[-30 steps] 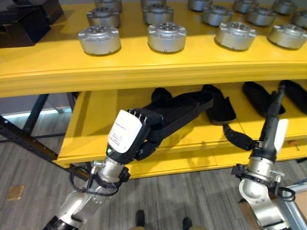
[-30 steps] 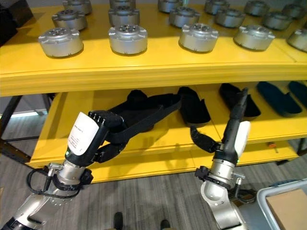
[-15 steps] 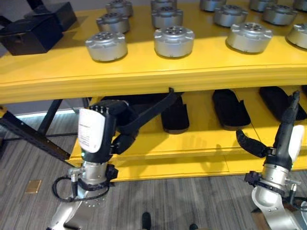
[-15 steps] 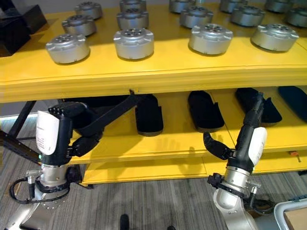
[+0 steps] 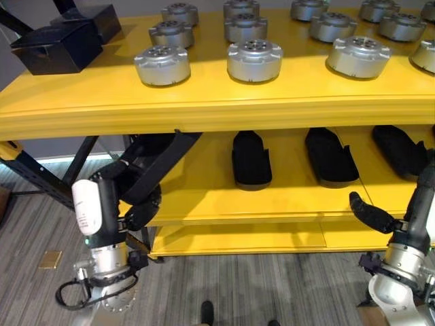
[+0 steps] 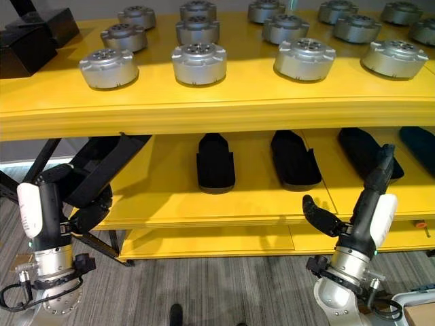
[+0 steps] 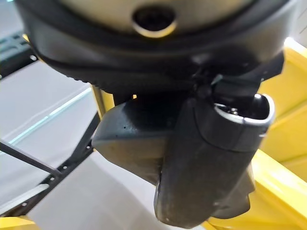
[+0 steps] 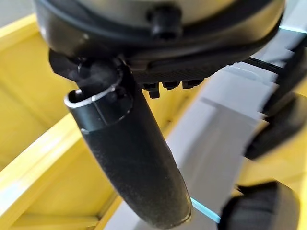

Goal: Move parts from the plastic box to the shelf.

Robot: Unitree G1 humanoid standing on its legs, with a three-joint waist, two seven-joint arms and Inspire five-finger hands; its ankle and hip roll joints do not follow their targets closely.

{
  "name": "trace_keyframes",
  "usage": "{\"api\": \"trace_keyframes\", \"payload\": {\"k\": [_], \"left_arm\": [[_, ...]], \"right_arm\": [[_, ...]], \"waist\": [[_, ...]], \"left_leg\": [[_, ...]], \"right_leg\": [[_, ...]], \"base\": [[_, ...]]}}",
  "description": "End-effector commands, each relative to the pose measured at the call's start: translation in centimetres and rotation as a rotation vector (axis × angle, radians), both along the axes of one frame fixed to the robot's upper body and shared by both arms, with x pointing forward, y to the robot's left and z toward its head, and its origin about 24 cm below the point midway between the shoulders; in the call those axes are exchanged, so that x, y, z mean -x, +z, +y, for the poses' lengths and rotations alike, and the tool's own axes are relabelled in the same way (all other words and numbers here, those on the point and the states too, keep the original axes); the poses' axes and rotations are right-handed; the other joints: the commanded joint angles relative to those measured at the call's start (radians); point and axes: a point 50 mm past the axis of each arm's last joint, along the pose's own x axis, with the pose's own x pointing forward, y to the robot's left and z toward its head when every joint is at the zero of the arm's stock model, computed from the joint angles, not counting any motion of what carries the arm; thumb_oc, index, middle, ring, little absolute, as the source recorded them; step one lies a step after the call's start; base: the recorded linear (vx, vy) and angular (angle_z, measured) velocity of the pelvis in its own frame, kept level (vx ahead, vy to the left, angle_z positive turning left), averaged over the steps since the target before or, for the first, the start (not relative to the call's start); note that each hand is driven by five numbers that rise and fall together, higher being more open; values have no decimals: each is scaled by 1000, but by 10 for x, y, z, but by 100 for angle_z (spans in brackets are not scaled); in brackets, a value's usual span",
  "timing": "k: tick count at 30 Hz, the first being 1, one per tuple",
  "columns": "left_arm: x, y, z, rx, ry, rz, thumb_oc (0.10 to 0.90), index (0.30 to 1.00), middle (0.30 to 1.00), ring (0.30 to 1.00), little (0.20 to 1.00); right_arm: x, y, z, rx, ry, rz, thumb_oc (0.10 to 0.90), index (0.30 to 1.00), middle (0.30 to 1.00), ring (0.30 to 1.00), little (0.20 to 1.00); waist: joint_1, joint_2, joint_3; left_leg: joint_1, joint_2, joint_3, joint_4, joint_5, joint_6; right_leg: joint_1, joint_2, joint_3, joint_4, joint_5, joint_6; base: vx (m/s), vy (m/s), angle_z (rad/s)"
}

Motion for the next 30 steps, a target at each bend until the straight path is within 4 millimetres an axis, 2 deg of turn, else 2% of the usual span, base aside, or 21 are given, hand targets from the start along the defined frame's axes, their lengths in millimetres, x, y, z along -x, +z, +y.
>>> {"api": "trace_keyframes", "payload": {"k": [1,3,4,6,7,10,12,13,15,19,21,24,30], "left_arm": [[-8,45,31,24,146,-285,400,300,300,300,300],[-9,41,33,29,171,-265,400,300,300,300,300],[-10,38,34,42,185,-256,400,300,300,300,300],[-14,35,33,49,189,-244,400,300,300,300,300],[-17,34,33,48,189,-234,400,300,300,300,300],[-27,30,30,76,188,-194,400,300,300,300,300],[-32,20,30,128,218,-138,400,300,300,300,300],[-32,17,32,149,226,-119,400,300,300,300,300],[-32,15,32,154,227,-110,400,300,300,300,300],[-46,-4,32,195,259,6,400,300,300,300,300],[-48,-6,32,203,265,19,400,300,300,300,300],[-57,-23,31,227,318,107,400,300,300,300,300],[-62,-46,31,248,384,201,400,300,300,300,300]], "right_arm": [[-5,27,-14,-188,36,-203,900,1000,1000,1000,1000],[-1,22,-18,-230,31,-194,900,1000,1000,1000,1000],[1,23,-19,-213,22,-198,900,1000,1000,1000,1000],[2,23,-20,-207,12,-202,900,1000,1000,1000,1000],[1,23,-21,-208,6,-202,900,1000,1000,1000,1000],[0,23,-22,-195,-5,-210,900,1000,1000,1000,1000],[-1,24,-23,-179,-16,-210,900,1000,1000,1000,1000],[-2,25,-25,-175,-15,-209,900,1000,1000,1000,1000],[-2,26,-27,-171,-17,-210,900,1000,1000,1000,1000],[-4,30,-26,-161,0,-216,900,1000,1000,1000,1000],[-4,30,-26,-160,1,-215,900,1000,1000,1000,1000],[-6,28,-23,-157,8,-196,900,1000,1000,1000,1000],[-9,25,-22,-167,-4,-177,900,1000,1000,1000,1000]], "waist": [[-27,-57,-33],[-38,-59,-26],[-44,-66,-17],[-49,-69,-10],[-55,-68,-4],[-69,-60,4],[-65,-57,11],[-58,-59,14],[-55,-60,15],[-76,-56,6],[-79,-55,5],[-92,-54,-7],[-101,-57,-15]], "left_leg": [[95,-35,89,76,-182,18],[84,-41,103,116,-198,22],[56,-52,121,196,-214,27],[17,-47,133,262,-209,27],[4,-35,140,269,-188,24],[-6,-4,144,204,-127,4],[-23,10,100,117,-64,-20],[-35,8,76,100,-53,-22],[-35,5,72,93,-59,-20],[-1,9,101,52,-81,-10],[7,6,105,48,-85,-8],[51,-10,123,34,-113,9],[81,-23,141,22,-132,24]], "right_leg": [[-101,82,21,38,43,-62],[-106,85,24,51,37,-69],[-106,82,27,57,38,-76],[-110,83,27,66,40,-81],[-112,86,28,74,39,-84],[-114,94,42,82,36,-82],[-90,95,66,69,31,-76],[-80,94,76,66,30,-76],[-75,91,80,64,28,-76],[-84,70,68,69,23,-62],[-86,68,67,70,22,-60],[-95,58,57,73,27,-53],[-101,50,54,71,35,-41]], "base": [[27,-94,0],[14,-62,-1],[2,-55,-11],[-11,-29,-13],[0,0,0],[50,96,11],[128,171,13],[80,116,-13],[51,106,-27],[60,185,-13],[50,113,-4],[93,169,-1],[52,89,-1]]}}
